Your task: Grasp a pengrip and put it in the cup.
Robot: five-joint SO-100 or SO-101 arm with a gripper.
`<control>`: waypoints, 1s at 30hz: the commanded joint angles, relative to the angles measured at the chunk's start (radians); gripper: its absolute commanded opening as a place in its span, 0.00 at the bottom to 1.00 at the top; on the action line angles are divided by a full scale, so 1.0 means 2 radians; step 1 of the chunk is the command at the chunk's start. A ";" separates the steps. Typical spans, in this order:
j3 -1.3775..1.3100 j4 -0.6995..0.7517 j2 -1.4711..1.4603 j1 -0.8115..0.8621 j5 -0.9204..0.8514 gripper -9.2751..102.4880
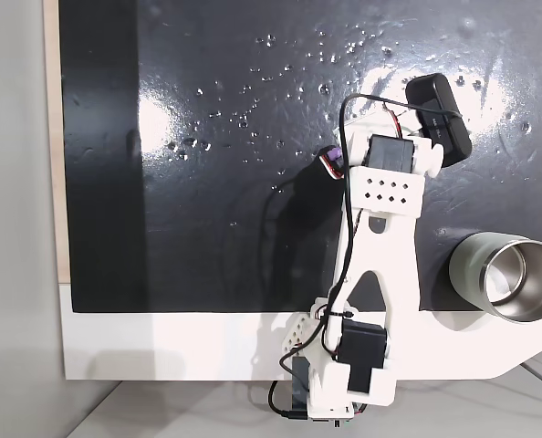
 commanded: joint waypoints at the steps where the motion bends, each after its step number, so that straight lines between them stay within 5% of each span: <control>1: -0.055 0.013 -0.031 0.002 0.000 0.27; 30: -0.128 0.038 -0.184 -0.025 -0.008 0.26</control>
